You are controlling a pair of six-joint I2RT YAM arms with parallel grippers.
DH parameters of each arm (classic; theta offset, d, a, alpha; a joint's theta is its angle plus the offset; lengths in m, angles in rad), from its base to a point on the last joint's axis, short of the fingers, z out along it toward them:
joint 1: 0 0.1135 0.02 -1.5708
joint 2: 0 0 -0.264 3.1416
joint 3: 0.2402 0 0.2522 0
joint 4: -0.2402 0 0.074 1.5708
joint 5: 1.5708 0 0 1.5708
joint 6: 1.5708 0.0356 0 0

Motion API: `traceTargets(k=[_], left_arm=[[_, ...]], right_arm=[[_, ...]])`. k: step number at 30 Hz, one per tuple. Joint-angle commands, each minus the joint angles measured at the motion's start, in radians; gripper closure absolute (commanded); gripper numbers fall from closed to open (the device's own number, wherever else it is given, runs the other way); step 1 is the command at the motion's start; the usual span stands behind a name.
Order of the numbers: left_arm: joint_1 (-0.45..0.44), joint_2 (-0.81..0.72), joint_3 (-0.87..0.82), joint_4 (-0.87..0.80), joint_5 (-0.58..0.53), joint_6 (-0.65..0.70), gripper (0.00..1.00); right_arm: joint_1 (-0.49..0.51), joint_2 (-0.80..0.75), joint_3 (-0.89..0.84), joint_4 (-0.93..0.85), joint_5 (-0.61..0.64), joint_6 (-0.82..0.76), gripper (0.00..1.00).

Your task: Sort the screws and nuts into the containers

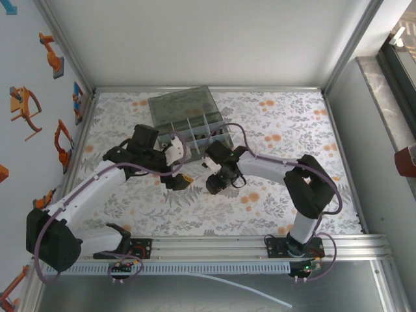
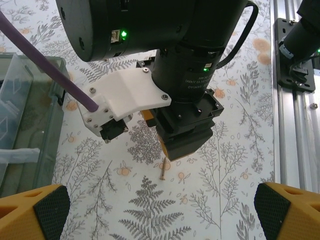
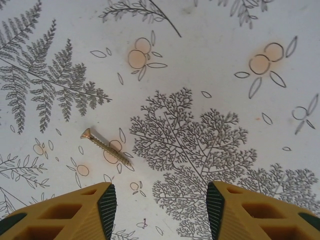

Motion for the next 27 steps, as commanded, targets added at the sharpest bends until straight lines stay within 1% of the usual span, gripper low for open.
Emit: traceTargets(k=[1,6,10,12,16,21,23,24,26,27], left_arm=[[0.002,-0.097,0.009,-0.119,-0.024,-0.073,0.03],[-0.003,-0.302,-0.127,-0.024,-0.02,-0.214,0.03],[-0.004,-0.43,-0.172,-0.014,-0.071,-0.25,0.03],[-0.002,-0.459,-0.171,-0.03,-0.087,-0.262,0.03],[-0.001,-0.461,-0.145,-0.09,-0.096,-0.29,0.03],[-0.003,-0.47,-0.169,-0.072,-0.117,-0.294,0.03],[-0.002,-0.474,-0.169,-0.058,-0.121,-0.293,0.03],[-0.003,-0.475,-0.171,-0.051,-0.124,-0.293,0.03],[-0.003,-0.474,-0.173,-0.037,-0.13,-0.285,0.03],[-0.001,-0.47,-0.177,-0.028,-0.133,-0.279,0.03]], right_arm=[[0.008,0.007,0.011,0.052,-0.037,-0.112,0.5],[0.029,0.088,0.078,-0.014,-0.018,-0.222,0.5],[0.052,0.138,0.105,-0.038,-0.007,-0.28,0.5],[0.064,0.158,0.115,-0.043,-0.005,-0.297,0.5],[0.092,0.186,0.119,-0.058,0.014,-0.323,0.52],[0.115,0.238,0.133,-0.089,0.032,-0.341,0.64],[0.12,0.238,0.12,-0.085,0.044,-0.339,0.76],[0.122,0.237,0.115,-0.087,0.051,-0.335,0.78],[0.121,0.232,0.099,-0.077,0.08,-0.322,0.79],[0.122,0.23,0.091,-0.066,0.096,-0.313,0.81]])
